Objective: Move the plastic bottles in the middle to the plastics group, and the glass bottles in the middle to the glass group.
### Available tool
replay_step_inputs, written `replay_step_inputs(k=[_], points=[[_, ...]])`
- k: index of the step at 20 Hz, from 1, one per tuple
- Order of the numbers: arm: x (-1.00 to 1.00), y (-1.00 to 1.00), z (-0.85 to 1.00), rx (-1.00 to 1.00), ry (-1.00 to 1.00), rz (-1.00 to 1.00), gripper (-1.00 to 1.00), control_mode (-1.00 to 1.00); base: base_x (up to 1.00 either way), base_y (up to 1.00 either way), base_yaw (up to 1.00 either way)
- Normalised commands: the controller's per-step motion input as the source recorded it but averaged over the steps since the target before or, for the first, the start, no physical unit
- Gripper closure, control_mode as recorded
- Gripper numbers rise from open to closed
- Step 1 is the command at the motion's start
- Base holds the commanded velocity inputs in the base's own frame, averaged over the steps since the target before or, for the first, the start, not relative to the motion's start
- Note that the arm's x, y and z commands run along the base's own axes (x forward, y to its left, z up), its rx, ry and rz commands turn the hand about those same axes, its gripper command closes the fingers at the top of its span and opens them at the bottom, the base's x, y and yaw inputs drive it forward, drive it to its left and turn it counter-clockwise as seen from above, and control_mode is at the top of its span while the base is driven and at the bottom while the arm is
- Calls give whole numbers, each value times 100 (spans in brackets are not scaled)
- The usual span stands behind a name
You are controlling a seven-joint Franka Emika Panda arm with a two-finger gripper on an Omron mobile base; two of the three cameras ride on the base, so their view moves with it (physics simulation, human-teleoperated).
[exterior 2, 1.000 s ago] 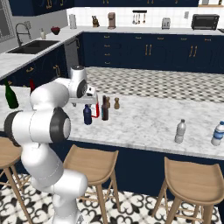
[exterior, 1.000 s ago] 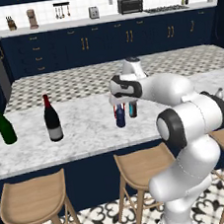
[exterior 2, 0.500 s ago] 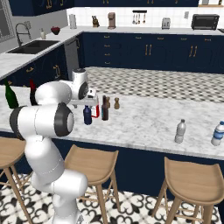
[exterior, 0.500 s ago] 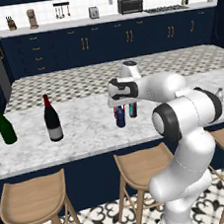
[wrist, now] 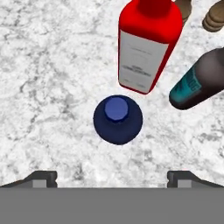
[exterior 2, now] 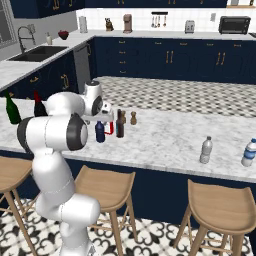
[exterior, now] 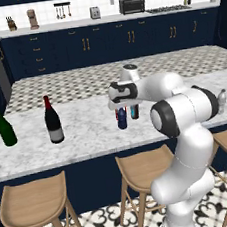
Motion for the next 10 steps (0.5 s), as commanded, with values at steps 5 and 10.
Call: replay_step_inputs(k=[5, 10], points=[[34, 2, -4, 0, 0, 0, -100, -100, 0, 0, 0], [21, 5, -18, 0, 0, 0, -100, -100, 0, 0, 0]])
